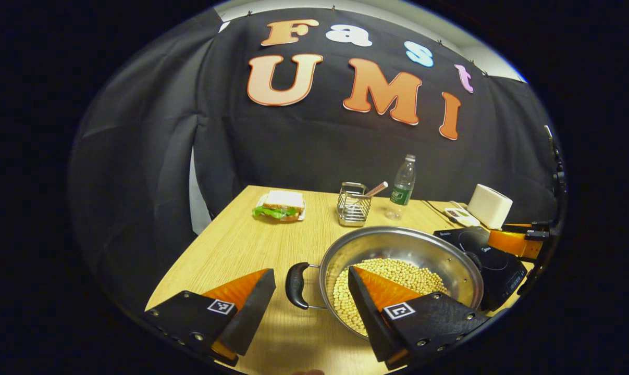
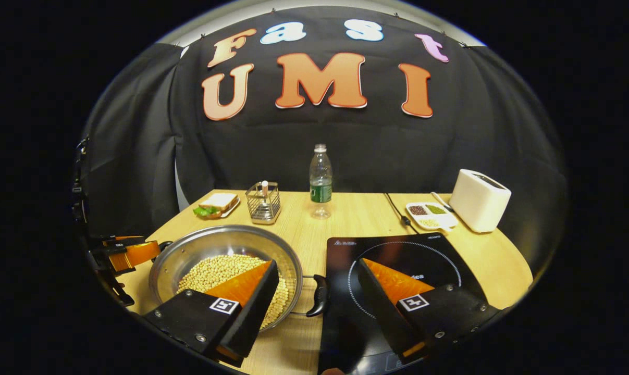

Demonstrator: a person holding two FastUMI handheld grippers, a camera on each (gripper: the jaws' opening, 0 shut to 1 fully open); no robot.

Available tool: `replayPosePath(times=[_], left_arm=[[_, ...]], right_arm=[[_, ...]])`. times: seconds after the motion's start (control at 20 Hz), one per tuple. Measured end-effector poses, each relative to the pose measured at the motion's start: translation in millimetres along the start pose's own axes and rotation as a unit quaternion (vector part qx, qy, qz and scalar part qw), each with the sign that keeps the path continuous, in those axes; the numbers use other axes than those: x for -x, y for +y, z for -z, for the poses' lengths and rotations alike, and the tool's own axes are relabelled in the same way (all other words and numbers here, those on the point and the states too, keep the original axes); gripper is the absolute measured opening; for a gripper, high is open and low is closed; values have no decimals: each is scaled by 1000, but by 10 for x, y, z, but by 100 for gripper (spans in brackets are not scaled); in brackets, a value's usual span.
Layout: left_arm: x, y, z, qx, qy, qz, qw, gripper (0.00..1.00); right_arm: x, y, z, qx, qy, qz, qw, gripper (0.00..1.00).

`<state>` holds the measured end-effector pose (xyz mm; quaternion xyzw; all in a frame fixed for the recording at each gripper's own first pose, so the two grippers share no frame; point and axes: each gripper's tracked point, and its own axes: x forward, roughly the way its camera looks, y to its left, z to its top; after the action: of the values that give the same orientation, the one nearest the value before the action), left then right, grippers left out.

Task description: First push the handle of the pot to place it horizontally, then grasp the pot with both hands and set it on the induction cooktop.

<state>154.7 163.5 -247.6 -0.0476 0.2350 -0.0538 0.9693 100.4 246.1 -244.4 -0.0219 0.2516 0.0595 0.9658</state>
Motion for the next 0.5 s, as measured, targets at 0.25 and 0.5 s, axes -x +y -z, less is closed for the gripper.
replayPosePath(times=[0.25,0.5], left_arm=[[-257,33,226,9,37,3,999,88],[-376,-7,297,13,43,11,999,87]], right_arm=[[-237,68,294,7,47,1,999,96],[-330,144,461,2,82,-12,997,96]])
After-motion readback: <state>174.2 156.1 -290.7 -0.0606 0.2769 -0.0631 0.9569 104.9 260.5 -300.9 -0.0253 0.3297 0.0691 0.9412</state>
